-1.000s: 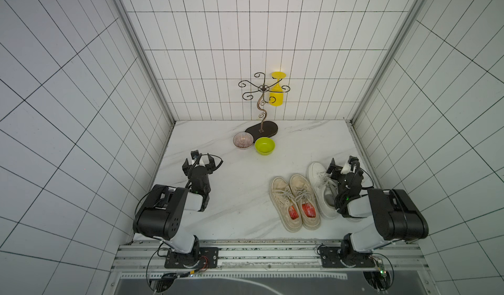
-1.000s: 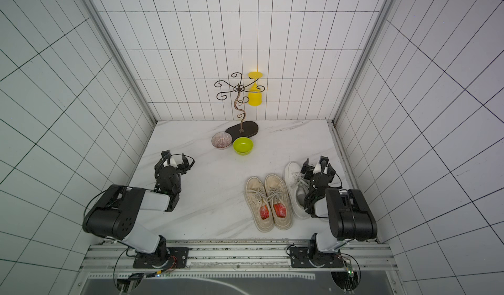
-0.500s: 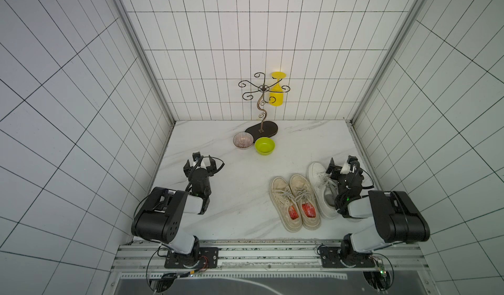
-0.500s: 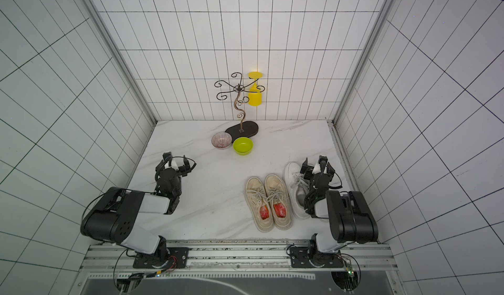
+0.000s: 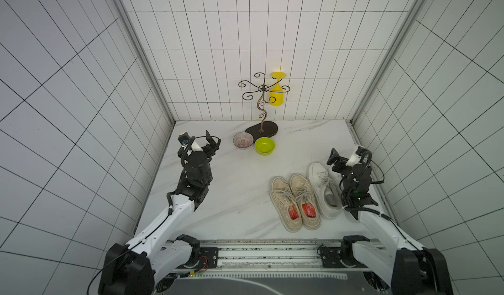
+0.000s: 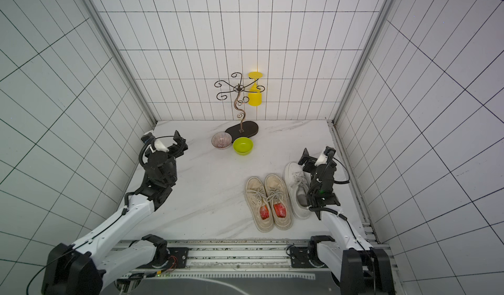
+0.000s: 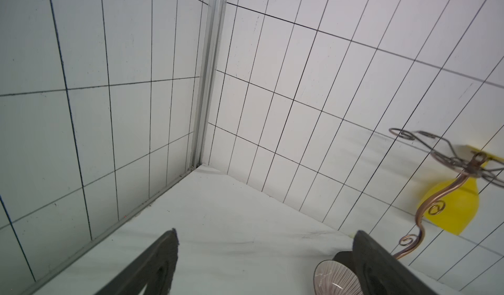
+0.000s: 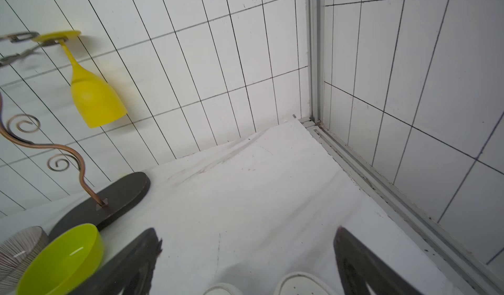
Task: Remove the insole from the shoe
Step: Move the shoe to the center of the board.
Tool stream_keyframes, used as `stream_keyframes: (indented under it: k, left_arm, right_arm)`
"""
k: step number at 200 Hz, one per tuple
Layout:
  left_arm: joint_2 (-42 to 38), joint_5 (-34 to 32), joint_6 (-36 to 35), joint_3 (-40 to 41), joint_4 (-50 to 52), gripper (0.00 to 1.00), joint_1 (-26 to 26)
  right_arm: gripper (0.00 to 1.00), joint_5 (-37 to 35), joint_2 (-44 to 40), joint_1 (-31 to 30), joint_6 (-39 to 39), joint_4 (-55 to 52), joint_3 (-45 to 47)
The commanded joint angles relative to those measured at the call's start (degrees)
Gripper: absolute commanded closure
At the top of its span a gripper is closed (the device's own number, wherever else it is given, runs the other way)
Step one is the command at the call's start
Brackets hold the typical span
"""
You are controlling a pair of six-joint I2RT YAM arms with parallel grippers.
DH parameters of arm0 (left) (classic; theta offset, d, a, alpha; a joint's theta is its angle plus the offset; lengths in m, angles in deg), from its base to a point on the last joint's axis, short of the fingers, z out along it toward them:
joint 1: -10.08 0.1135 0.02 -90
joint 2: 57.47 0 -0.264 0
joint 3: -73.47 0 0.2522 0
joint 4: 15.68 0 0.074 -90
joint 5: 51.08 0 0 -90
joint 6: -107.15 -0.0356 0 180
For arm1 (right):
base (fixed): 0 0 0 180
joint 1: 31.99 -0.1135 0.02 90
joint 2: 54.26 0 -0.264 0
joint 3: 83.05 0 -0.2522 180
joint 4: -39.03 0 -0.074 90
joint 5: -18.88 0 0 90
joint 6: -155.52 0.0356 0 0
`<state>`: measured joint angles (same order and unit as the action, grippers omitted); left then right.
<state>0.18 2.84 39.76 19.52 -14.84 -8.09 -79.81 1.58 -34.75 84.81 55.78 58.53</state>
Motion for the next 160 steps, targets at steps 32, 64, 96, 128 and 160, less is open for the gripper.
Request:
stream_keyframes:
  k: [32, 64, 96, 128, 160]
  left_arm:
    - [-7.8, 31.8, 18.9, 6.3, 27.0, 0.02, 11.6]
    - [-7.2, 28.8, 15.9, 5.1, 39.5, 0.03, 5.0]
    - [-8.6, 22.9, 16.3, 5.9, 41.5, 0.03, -8.4]
    - [-7.9, 16.6, 17.3, 4.2, 44.7, 0.03, -20.0]
    - [-8.5, 14.9, 17.5, 5.0, 46.0, 0.03, -23.3]
  right_arm:
    - [0.01, 16.8, -8.0, 1.0, 13.5, -22.7, -7.4]
    - [0.01, 16.8, -6.2, -4.8, 7.2, -36.3, -13.1]
    - [0.02, 11.7, -3.9, -18.5, 5.2, -45.0, -17.5]
    - [0.06, 5.7, -1.6, -31.9, 5.8, -54.4, -21.6]
    - [0.16, 3.6, -2.2, -43.2, 8.5, -61.5, -22.3]
